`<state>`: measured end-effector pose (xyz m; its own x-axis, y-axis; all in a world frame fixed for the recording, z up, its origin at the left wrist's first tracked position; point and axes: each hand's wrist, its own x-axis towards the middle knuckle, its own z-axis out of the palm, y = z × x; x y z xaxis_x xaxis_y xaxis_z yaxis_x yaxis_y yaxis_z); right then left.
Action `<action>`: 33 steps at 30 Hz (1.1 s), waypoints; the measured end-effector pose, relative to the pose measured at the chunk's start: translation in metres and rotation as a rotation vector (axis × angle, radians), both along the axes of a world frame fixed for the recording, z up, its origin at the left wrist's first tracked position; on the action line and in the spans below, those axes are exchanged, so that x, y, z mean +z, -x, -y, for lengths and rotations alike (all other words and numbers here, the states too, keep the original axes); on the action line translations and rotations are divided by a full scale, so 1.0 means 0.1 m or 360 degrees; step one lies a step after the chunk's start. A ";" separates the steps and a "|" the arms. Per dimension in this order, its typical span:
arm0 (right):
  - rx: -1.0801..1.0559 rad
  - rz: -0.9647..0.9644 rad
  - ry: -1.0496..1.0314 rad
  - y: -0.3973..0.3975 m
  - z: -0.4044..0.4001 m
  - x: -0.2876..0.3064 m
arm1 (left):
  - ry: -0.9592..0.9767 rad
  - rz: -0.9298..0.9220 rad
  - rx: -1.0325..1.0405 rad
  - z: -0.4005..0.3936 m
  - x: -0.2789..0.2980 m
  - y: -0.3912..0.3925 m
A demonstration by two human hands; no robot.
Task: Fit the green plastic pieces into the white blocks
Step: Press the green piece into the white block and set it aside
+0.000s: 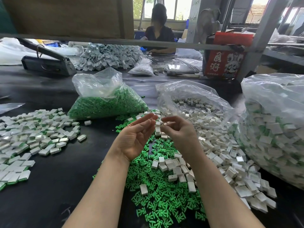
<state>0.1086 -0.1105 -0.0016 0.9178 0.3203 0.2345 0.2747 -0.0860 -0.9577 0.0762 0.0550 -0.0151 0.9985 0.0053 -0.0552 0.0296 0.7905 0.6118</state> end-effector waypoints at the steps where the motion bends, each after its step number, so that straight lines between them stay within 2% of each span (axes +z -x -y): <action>1: 0.0015 -0.0043 -0.0074 0.00 0.01 0.01 | -0.0002 0.0013 -0.0005 0.00 0.00 0.00; 12: 0.0168 -0.0386 -0.0578 0.01 0.02 0.05 | 0.0002 -0.0018 0.0059 0.03 0.02 0.00; 18: 0.0178 -0.0731 -0.0978 -0.04 0.04 0.06 | -0.0270 -0.0130 0.0153 0.09 0.05 -0.01; 33: 0.0137 -0.0635 -0.0860 -0.03 0.01 0.06 | -0.0359 -0.0109 0.0167 0.22 0.10 0.00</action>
